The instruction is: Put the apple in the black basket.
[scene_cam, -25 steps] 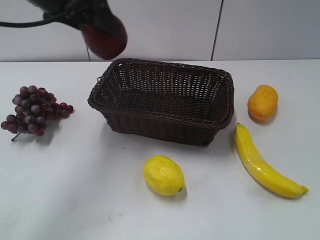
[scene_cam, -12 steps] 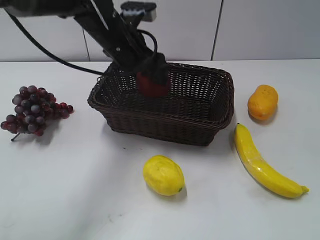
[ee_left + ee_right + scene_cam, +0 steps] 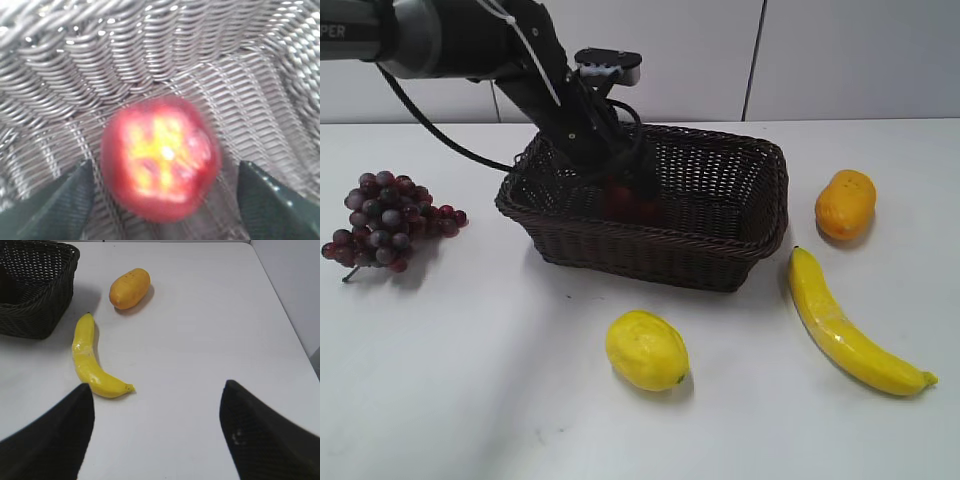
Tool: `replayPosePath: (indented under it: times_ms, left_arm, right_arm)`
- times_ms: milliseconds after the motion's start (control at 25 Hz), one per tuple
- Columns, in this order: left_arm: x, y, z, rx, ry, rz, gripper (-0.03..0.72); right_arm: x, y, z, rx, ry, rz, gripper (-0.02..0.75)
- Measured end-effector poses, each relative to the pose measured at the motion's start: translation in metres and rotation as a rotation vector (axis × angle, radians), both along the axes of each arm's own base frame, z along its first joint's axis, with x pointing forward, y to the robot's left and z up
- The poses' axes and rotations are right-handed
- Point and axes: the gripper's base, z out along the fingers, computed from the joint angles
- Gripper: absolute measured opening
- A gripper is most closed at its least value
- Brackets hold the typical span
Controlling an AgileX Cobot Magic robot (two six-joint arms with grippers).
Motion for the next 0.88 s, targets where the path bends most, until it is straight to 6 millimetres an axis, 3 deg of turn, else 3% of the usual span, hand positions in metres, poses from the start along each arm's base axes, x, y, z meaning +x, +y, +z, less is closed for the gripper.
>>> replayPosePath:
  times_ms: [120,200,400,600,760,880]
  left_arm:
    - [-0.003,0.001,0.010,0.000,-0.001,-0.011,0.682]
    - [-0.005,0.003,0.026,0.005,-0.018,-0.032,0.682]
    - [-0.024,0.014,0.104,0.016,-0.081,-0.106,0.668]
    - [-0.067,0.043,0.180,0.084,-0.120,-0.161,0.635]
    - [-0.083,0.071,0.215,0.141,-0.188,-0.072,0.613]
    - [-0.090,0.095,0.230,0.132,-0.200,0.029,0.596]
  right_arm:
    - [0.000,0.000,0.000,0.000,0.000,0.000,0.588]
    - [0.000,0.000,0.000,0.000,0.000,0.000,0.588]
    - [0.000,0.000,0.000,0.000,0.000,0.000,0.588]
    - [0.000,0.000,0.000,0.000,0.000,0.000,0.588]
    - [0.000,0.000,0.000,0.000,0.000,0.000,0.588]
    - [0.000,0.000,0.000,0.000,0.000,0.000,0.588]
